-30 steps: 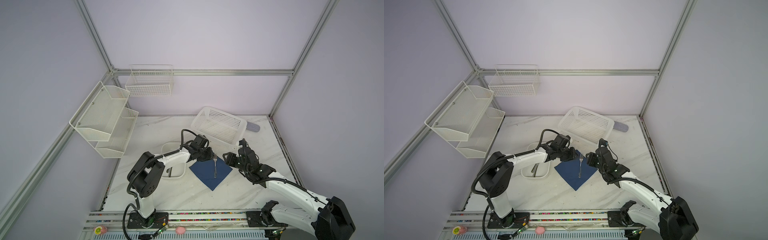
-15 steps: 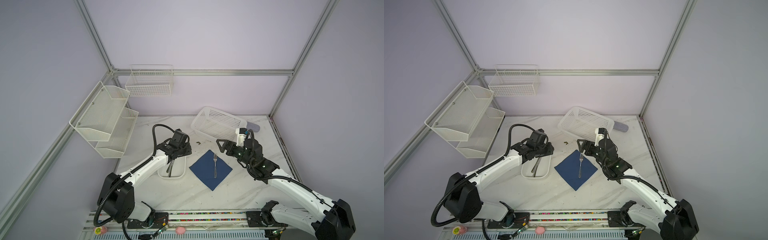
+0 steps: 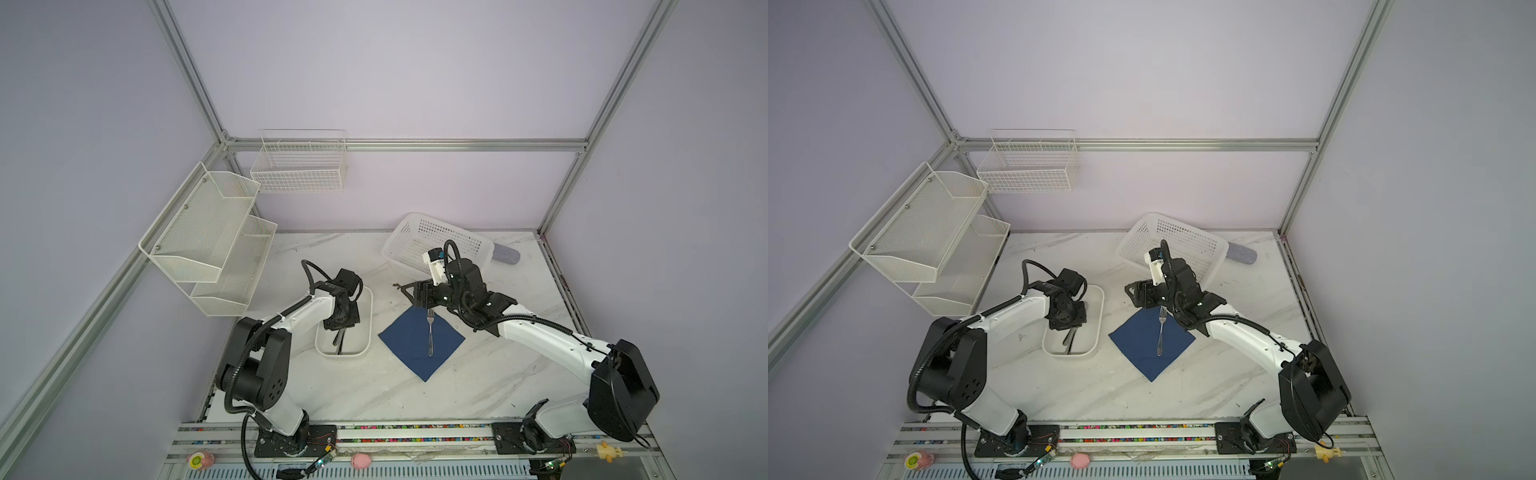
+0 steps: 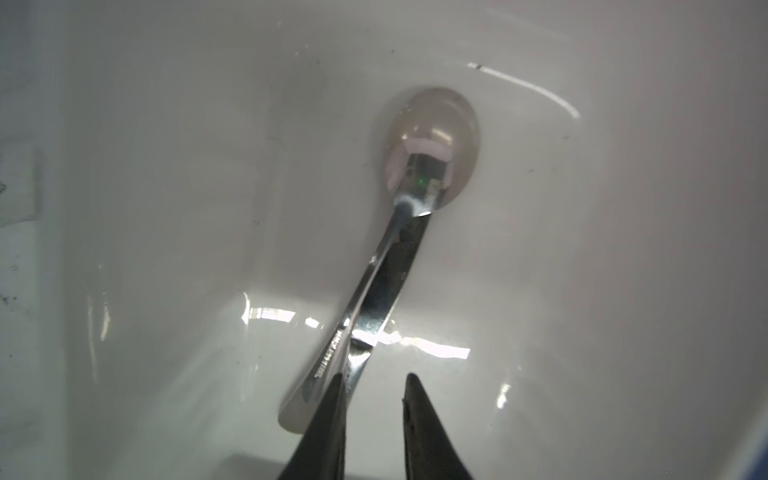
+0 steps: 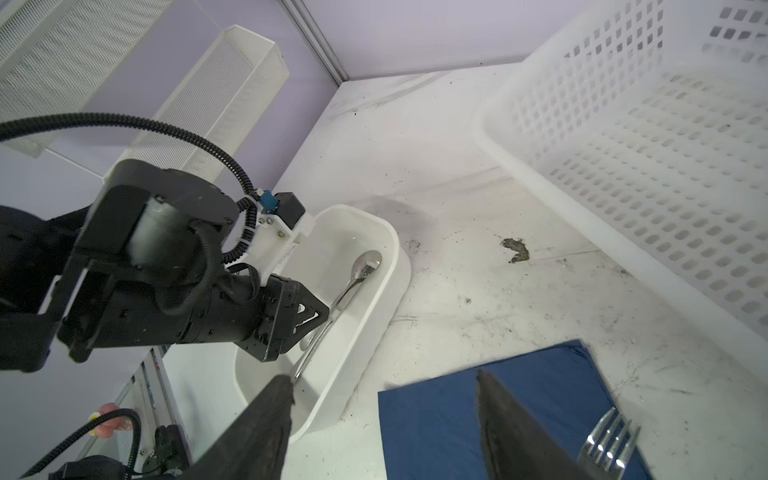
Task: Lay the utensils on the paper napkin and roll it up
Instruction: 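Release the fork and move the left gripper down into the tub over the spoon, then close the left gripper on the silver spoon handle in the tub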
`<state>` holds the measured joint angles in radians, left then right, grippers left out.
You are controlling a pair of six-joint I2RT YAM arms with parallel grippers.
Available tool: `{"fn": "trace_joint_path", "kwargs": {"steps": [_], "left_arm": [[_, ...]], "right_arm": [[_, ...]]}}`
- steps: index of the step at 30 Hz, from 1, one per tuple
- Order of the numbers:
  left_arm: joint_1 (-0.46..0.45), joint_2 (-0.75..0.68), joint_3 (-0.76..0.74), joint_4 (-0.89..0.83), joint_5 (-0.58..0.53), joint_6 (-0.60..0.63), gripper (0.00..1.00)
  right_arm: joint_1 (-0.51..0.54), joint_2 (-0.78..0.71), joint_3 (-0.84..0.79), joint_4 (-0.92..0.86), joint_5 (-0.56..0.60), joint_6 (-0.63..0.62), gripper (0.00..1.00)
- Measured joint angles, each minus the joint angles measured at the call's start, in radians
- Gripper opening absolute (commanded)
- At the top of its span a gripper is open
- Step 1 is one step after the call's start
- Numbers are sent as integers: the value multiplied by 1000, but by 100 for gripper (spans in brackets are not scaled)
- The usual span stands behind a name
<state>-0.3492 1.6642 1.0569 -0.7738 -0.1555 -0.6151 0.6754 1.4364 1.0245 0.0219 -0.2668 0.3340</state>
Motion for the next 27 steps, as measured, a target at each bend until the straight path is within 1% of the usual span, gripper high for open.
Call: {"fn": "trace_joint_path", "kwargs": {"steps": [4, 10, 14, 16, 20, 23, 27], "left_arm": [[0, 39, 2, -4, -39, 15, 24], [0, 47, 14, 49, -51, 46, 25], [0, 62, 30, 81, -58, 79, 25], [0, 70, 35, 90, -63, 95, 25], [2, 92, 43, 110, -63, 134, 24], [5, 106, 48, 125, -63, 153, 24], [10, 107, 48, 148, -71, 180, 23]], "right_arm": [[0, -14, -26, -9, 11, -2, 71], [6, -31, -90, 12, -84, 25, 68], [49, -23, -89, 14, -106, 37, 67], [80, 2, -79, 21, -103, 44, 66], [139, 90, -56, 42, -80, 77, 61], [171, 163, -39, 53, -57, 108, 60], [190, 223, -29, 71, -38, 134, 60]]}}
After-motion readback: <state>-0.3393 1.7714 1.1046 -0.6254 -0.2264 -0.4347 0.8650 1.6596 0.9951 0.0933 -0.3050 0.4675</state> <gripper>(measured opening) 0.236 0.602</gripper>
